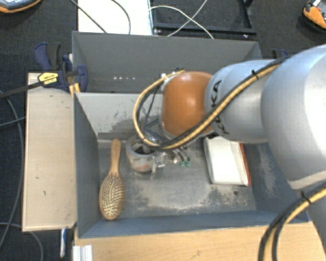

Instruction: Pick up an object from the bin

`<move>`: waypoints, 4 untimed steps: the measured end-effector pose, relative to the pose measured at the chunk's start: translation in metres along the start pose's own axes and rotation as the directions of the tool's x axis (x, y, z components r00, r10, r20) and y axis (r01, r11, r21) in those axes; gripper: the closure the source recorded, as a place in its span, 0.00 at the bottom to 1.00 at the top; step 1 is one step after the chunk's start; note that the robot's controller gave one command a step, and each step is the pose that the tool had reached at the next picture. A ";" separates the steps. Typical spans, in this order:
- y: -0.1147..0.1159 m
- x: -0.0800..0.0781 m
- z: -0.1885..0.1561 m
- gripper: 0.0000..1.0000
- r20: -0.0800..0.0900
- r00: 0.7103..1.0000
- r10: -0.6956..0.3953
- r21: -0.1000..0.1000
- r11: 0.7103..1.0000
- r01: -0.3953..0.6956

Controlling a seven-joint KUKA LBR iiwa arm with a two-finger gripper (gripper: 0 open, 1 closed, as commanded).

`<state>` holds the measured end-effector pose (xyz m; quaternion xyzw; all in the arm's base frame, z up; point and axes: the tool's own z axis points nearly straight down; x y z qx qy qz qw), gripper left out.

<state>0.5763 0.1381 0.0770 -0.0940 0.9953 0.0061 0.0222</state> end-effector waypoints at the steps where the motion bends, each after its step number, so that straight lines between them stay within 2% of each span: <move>1: 0.000 0.000 0.000 1.00 0.000 1.000 0.000 0.000 1.000 0.000; 2: 0.000 0.001 -0.004 1.00 -0.002 1.000 0.001 0.000 1.000 -0.001; 3: 0.000 0.002 -0.026 1.00 -0.010 1.000 0.002 0.000 1.000 -0.002; 4: 0.000 0.001 -0.043 1.00 -0.007 1.000 0.003 0.001 1.000 -0.003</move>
Offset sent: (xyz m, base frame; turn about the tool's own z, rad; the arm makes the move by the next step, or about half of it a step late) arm 0.0000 -0.0001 0.0522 0.0000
